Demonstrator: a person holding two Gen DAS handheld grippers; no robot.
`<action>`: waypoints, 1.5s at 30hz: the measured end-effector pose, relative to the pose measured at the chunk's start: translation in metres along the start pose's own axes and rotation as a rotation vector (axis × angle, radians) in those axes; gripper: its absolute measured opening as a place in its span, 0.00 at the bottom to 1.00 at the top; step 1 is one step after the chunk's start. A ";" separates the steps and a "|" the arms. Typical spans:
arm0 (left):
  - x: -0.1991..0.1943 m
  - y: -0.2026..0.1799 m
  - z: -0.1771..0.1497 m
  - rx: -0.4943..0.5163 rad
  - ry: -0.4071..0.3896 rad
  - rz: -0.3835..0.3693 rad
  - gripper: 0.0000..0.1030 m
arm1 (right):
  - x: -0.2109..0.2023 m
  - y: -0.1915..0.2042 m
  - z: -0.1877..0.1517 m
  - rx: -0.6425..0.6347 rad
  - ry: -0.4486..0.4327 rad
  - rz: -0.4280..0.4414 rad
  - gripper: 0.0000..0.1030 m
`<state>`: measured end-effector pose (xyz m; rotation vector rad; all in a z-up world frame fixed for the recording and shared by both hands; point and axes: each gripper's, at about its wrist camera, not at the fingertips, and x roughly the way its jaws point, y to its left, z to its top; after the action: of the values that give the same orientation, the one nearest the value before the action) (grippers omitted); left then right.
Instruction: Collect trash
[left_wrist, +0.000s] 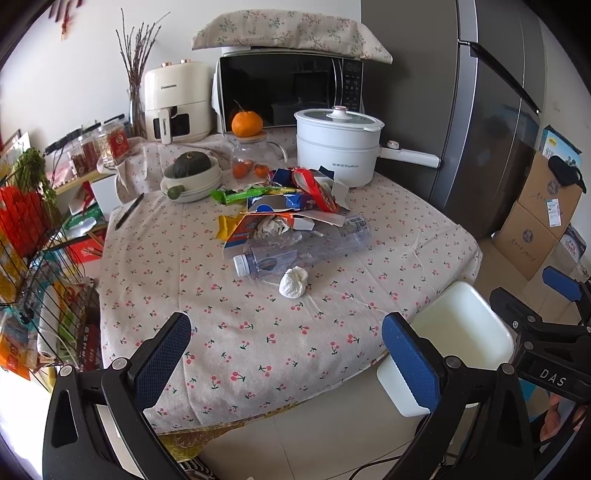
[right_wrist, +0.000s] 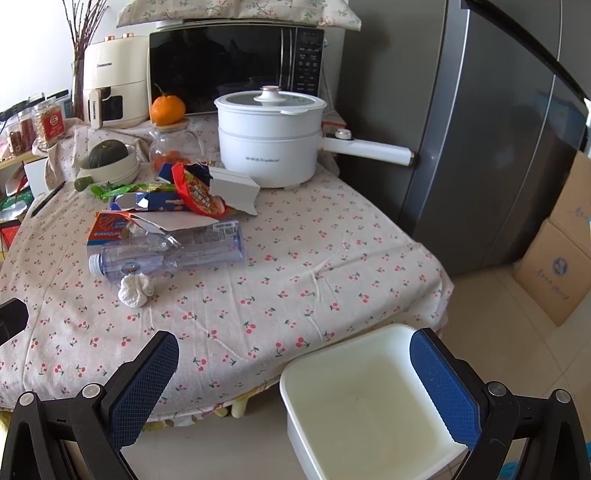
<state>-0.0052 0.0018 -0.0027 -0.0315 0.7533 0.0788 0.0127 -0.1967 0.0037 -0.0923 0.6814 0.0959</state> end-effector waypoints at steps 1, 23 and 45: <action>0.001 0.000 0.000 -0.001 0.003 -0.002 1.00 | 0.000 0.000 0.000 -0.001 0.000 0.000 1.00; 0.002 0.000 0.000 0.000 0.004 -0.002 1.00 | -0.001 -0.001 -0.001 0.008 -0.004 0.001 1.00; 0.000 0.003 0.000 0.000 -0.001 0.002 1.00 | 0.001 0.005 -0.002 0.005 0.003 0.001 1.00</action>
<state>-0.0053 0.0045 -0.0024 -0.0304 0.7526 0.0801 0.0115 -0.1924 0.0013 -0.0877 0.6850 0.0947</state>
